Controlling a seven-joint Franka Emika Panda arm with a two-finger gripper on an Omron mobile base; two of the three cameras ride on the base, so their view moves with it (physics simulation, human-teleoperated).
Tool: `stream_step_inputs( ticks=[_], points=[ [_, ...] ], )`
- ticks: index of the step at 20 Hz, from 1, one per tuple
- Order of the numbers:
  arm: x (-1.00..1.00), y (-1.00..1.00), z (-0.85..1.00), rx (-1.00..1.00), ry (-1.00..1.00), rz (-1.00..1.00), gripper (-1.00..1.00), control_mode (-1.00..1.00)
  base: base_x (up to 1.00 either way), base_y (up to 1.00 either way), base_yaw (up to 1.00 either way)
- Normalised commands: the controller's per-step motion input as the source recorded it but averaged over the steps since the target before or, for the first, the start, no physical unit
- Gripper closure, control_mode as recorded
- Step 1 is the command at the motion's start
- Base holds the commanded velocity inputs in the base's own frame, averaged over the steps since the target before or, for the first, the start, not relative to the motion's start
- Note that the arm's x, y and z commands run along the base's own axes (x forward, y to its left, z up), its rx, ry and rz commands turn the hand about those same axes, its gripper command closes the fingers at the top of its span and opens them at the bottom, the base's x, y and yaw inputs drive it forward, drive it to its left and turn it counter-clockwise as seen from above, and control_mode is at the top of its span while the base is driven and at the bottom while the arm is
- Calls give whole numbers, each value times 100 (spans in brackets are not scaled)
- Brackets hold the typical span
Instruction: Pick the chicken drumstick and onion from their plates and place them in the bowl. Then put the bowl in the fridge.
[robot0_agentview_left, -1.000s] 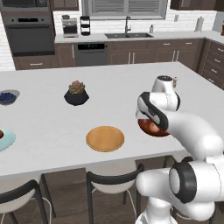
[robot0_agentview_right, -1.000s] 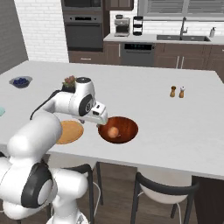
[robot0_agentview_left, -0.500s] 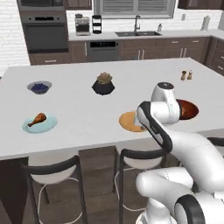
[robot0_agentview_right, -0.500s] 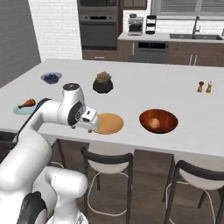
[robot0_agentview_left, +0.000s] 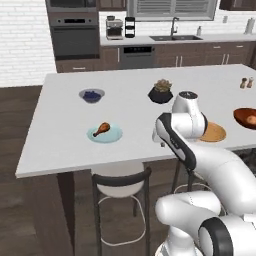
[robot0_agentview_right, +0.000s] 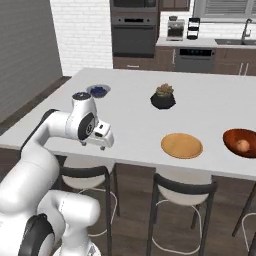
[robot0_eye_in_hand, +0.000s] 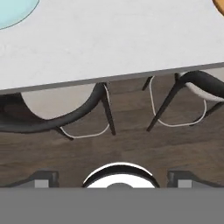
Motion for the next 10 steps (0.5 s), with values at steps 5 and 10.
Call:
stream_step_inputs(
  ticks=[5, 10],
  points=[
    [0, 0, 0, 0, 0, 0, -100, 100, 50, 85, -1],
    [0, 0, 0, 0, 0, 0, -100, 100, 95, 25, 0]
  ],
)
